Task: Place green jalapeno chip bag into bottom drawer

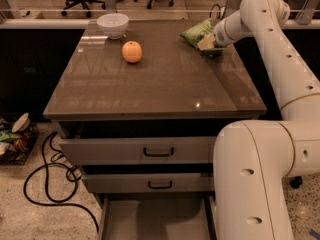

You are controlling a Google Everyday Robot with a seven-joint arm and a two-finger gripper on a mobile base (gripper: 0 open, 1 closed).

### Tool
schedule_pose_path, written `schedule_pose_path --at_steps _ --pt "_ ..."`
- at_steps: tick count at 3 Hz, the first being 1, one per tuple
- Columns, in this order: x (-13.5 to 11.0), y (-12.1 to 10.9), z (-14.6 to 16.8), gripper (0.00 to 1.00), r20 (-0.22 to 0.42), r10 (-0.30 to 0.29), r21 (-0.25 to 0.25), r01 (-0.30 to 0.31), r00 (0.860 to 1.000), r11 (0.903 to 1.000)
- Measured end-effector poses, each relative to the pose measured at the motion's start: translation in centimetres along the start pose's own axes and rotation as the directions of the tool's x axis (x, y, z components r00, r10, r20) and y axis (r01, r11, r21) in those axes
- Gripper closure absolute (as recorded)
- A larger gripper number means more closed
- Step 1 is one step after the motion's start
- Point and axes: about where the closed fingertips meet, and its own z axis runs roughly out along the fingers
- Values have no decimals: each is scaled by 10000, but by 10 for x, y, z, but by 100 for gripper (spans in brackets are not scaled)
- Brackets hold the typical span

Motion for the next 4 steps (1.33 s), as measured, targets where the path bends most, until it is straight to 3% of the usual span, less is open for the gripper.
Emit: schedule_pose_path --at_steps 4 --pt "-3 -1 -4 100 -13 -52 52 52 10000 10000"
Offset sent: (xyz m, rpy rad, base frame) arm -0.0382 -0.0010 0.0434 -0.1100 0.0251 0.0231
